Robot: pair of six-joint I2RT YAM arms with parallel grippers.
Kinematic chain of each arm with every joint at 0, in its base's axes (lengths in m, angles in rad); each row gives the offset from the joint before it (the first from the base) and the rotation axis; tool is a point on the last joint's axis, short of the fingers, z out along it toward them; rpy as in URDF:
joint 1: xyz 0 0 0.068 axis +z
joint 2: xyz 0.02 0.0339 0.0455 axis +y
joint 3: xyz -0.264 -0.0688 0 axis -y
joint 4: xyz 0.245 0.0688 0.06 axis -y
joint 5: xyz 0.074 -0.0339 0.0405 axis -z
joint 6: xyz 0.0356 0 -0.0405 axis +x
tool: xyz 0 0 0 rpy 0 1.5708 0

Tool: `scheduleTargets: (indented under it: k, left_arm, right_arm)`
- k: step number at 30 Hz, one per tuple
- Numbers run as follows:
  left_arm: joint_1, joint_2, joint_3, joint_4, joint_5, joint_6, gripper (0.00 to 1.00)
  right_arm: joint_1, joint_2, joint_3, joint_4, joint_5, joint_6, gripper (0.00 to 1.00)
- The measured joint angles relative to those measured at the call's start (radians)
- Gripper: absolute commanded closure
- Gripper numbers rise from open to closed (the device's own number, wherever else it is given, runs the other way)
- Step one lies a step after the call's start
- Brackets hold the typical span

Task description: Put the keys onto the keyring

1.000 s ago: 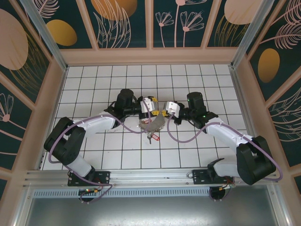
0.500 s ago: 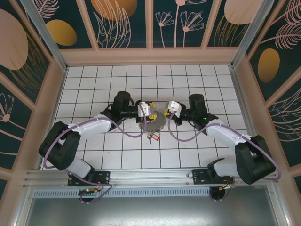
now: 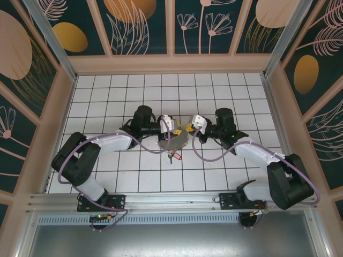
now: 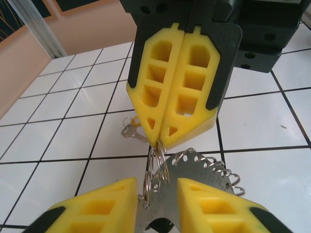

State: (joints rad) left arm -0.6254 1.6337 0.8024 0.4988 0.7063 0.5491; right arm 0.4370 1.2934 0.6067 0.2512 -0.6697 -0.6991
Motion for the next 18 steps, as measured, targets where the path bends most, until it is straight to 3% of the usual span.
scheduleTargets:
  k: [9,18]
  left_arm:
    - [-0.016,0.002,0.004,0.024,0.000,-0.004,0.85]
    - [-0.022,0.012,0.033,-0.007,-0.004,0.015,0.86]
  right_arm:
    - [0.000,0.008,0.000,0.013,-0.005,0.003,1.00]
    - [0.000,0.008,-0.001,0.016,-0.005,0.011,1.00]
